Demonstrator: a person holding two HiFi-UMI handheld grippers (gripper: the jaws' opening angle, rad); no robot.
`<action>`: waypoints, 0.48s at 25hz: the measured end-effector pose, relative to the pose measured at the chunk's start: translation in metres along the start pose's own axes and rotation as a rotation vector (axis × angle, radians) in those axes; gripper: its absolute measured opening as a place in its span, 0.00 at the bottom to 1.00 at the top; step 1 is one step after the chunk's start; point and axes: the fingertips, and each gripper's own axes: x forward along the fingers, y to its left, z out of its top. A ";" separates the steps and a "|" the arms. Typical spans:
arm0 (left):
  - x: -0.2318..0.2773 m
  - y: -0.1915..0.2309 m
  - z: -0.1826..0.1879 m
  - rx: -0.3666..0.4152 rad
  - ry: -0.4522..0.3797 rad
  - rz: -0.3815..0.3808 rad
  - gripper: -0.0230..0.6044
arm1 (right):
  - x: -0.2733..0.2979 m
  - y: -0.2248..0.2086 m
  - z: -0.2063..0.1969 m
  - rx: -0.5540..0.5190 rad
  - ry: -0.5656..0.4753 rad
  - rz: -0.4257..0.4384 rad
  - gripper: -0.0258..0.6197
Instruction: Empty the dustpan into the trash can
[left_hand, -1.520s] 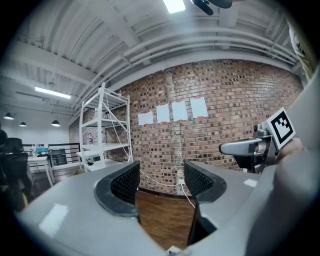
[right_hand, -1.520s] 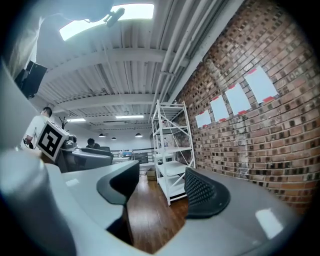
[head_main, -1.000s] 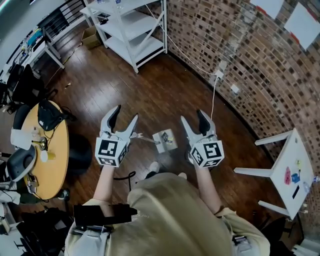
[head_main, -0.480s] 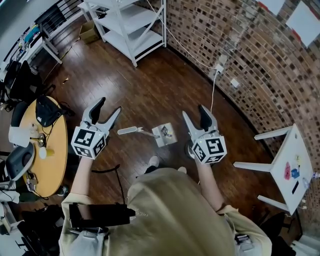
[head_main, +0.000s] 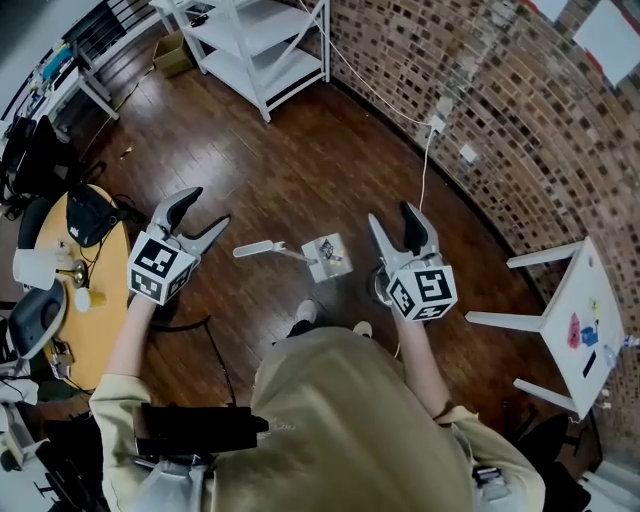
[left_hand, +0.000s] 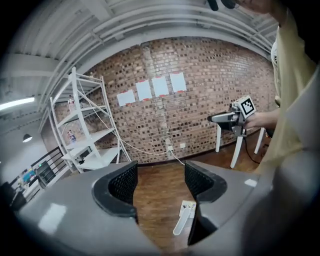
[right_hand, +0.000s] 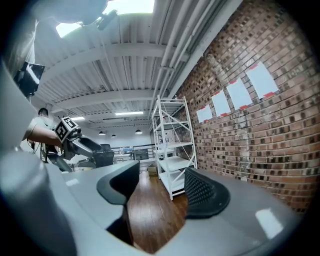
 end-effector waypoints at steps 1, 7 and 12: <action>0.000 -0.002 -0.004 0.023 0.026 -0.021 0.48 | 0.000 0.001 0.000 0.000 0.002 -0.002 0.46; 0.001 -0.023 -0.034 0.157 0.178 -0.172 0.50 | -0.007 0.003 -0.004 0.004 0.016 -0.011 0.46; 0.001 -0.044 -0.067 0.277 0.301 -0.285 0.51 | -0.016 0.003 -0.004 0.012 0.015 -0.028 0.46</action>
